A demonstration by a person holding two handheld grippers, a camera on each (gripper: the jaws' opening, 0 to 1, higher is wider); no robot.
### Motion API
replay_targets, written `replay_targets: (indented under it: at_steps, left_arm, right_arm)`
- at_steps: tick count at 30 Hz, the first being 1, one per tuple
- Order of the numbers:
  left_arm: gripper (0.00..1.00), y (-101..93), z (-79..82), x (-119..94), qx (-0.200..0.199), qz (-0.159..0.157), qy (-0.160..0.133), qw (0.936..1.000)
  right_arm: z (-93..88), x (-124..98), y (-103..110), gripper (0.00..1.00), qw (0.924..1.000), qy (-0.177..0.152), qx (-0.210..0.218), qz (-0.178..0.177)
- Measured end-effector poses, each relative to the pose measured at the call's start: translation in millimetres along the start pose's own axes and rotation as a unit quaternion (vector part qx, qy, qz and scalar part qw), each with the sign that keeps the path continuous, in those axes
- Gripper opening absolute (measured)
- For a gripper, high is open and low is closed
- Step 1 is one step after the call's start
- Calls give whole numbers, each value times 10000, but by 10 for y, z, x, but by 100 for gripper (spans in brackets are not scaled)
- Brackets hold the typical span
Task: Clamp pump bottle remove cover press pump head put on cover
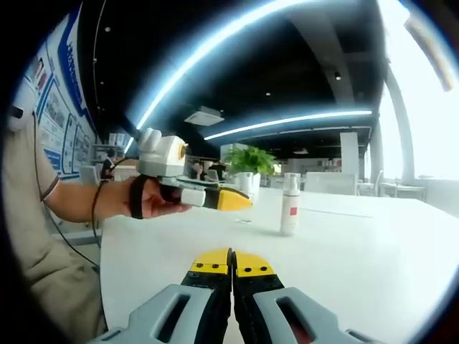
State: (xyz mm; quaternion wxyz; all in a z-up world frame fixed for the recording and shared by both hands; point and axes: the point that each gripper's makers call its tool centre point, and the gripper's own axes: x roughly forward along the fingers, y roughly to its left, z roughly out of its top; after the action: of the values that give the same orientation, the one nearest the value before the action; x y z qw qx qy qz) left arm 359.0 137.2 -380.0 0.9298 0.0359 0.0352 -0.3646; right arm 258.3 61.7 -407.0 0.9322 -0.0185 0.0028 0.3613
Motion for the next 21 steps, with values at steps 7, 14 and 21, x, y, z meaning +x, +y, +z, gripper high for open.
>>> replay_targets:
  at_steps: [7, 14, 21]
  left_arm:
    - [12, -2, 53, -162, 339, -42, -149, 9993]
    - [12, 27, -29, -277, 237, -130, -75, 9996]
    - [12, 69, -7, -500, 88, -98, -153, 9998]
  right_arm:
    - [7, 3, 27, 0, 10000, 2, -11, -9]
    - [0, 4, 18, 0, 10000, 19, -41, -26]
    - [5, 7, 43, 0, 10000, 21, -40, -38]
